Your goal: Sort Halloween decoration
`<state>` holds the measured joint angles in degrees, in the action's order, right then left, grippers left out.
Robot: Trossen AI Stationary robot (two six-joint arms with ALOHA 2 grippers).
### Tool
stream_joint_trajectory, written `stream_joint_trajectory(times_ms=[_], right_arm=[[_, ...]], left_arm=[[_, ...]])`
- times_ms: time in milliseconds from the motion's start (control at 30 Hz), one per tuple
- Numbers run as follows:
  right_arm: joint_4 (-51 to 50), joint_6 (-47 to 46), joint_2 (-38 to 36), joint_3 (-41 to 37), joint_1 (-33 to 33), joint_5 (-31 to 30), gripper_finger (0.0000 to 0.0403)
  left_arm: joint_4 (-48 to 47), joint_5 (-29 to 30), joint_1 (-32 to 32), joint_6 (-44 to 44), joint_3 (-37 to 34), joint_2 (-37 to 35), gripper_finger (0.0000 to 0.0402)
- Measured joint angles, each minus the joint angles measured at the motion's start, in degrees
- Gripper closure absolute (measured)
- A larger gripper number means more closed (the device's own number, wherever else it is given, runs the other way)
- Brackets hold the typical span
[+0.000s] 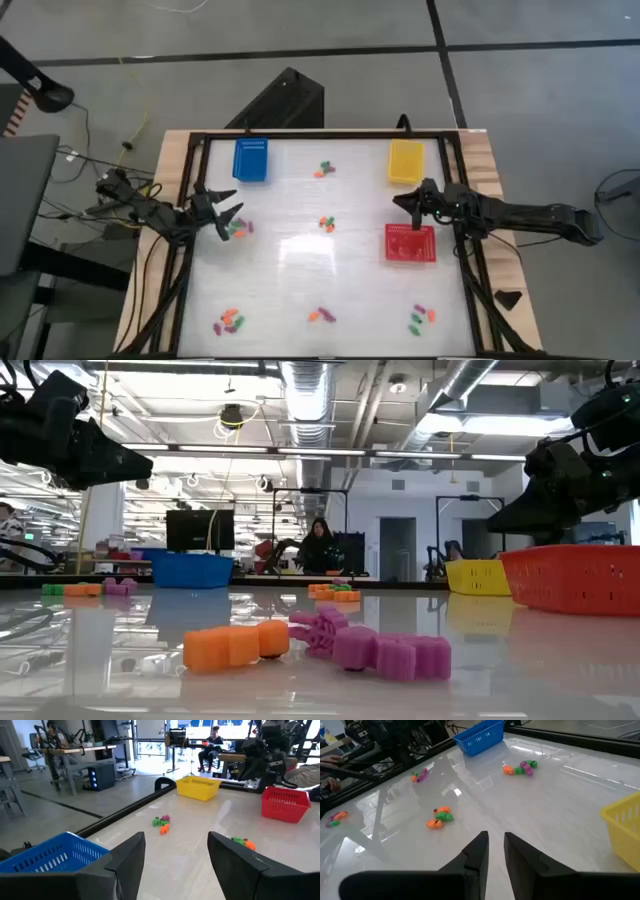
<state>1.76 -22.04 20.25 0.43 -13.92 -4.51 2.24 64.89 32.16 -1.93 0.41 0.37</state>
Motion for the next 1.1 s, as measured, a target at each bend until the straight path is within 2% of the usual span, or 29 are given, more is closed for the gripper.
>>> stream_joint_trajectory(times_ms=[200,433,633,733,900,1100], right_arm=[[0.0,0.0,0.0,0.0,0.0,0.0,0.031],[0.0,0.0,-0.02,0.0,0.01,0.0,0.031],[0.61,0.0,0.0,0.01,-0.01,0.0,0.031],[1.47,-3.57,-0.02,0.03,0.01,-0.02,0.031],[2.37,-18.66,0.0,0.42,-0.04,-0.15,0.031],[4.58,-27.62,-0.02,0.55,-0.1,-0.2,0.031]], left_arm=[[0.0,0.04,0.0,-0.13,0.01,-0.01,0.0196],[-0.16,1.05,-0.02,-7.53,0.0,-0.01,0.0196],[-0.17,0.96,-0.02,-6.33,0.01,0.01,0.0196],[0.23,-0.83,-0.02,4.4,0.0,-0.01,0.0196],[1.07,-5.91,-0.02,30.51,0.01,0.01,0.0196],[1.33,-1.06,-0.02,47.81,-0.01,-0.01,0.0196]])
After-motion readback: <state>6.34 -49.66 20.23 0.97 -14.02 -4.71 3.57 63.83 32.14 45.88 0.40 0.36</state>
